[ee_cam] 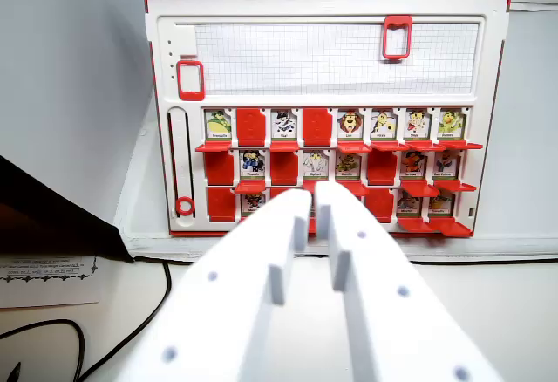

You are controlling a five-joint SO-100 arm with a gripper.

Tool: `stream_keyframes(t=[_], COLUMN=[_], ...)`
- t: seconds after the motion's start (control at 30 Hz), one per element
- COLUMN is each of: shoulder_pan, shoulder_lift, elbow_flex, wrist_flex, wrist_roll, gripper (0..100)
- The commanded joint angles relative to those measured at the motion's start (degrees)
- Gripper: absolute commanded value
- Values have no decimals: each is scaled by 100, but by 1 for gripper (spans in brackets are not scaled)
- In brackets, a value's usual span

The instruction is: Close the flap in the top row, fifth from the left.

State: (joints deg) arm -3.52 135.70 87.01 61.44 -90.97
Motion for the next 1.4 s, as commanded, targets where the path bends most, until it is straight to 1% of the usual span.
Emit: stream_keyframes(t=[0.0,0.47,0.8,1.2,1.37], shoulder_pan=[-79,-18,-26,53,88], shoulder_lift=[62,-62,105,141,290], elbow_flex=[-387,-492,-167,-44,316], wrist_flex=[105,132,114,105,132], wrist_roll=[53,132,114,123,79], gripper=[0,0,0,0,0])
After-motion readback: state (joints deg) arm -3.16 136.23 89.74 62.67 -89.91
